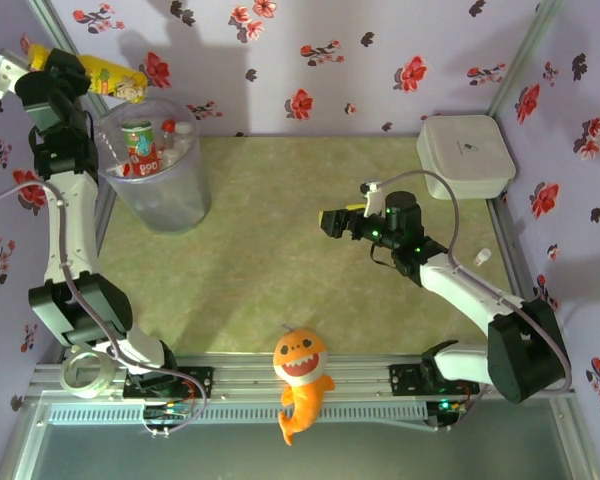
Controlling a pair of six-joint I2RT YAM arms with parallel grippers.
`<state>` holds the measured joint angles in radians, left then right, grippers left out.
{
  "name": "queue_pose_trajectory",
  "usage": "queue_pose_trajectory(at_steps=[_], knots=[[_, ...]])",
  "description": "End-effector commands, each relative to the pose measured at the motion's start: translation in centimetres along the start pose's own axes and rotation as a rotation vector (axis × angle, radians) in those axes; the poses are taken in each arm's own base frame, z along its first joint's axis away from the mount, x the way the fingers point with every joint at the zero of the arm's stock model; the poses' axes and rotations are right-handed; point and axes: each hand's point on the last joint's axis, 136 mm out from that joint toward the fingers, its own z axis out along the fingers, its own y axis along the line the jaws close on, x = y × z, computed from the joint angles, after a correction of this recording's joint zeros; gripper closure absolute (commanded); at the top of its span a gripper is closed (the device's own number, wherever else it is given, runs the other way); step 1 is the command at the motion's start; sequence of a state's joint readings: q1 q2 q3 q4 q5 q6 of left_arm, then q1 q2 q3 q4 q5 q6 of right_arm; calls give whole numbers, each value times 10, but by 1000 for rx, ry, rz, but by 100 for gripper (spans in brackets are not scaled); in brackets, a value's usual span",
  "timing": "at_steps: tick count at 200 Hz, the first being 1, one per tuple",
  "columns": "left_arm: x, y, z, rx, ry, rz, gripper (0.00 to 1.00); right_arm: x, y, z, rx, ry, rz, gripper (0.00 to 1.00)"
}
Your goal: Put the plastic bottles in the bin
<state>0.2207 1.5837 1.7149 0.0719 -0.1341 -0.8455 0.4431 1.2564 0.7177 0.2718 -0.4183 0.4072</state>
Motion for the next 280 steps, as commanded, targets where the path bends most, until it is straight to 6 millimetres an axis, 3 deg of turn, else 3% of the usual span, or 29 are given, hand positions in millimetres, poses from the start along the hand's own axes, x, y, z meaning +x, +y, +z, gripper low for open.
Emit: queue_pose_trajectory(at_steps=[1,23,75,108,186,245,280], knots=[[5,15,1,-60,-6,64,100,-4,0,-9,25,-14,-39,1],[17,19,6,-81,26,145,100,-4,1,-9,23,-13,-42,1],[51,8,18,-62,122,338,100,-5,0,-7,23,-9,-39,1],[77,18,29,-70,203,398,100,-4,-1,-8,35,-4,-45,1],[123,30,29,-125,286,532,100,-2,-4,-10,48,3,-56,1],[134,24,21,-161,328,738,100,-2,-4,-9,49,1,-62,1],[120,5,13,-122,295,783,100,-3,-3,-9,46,2,-63,1]])
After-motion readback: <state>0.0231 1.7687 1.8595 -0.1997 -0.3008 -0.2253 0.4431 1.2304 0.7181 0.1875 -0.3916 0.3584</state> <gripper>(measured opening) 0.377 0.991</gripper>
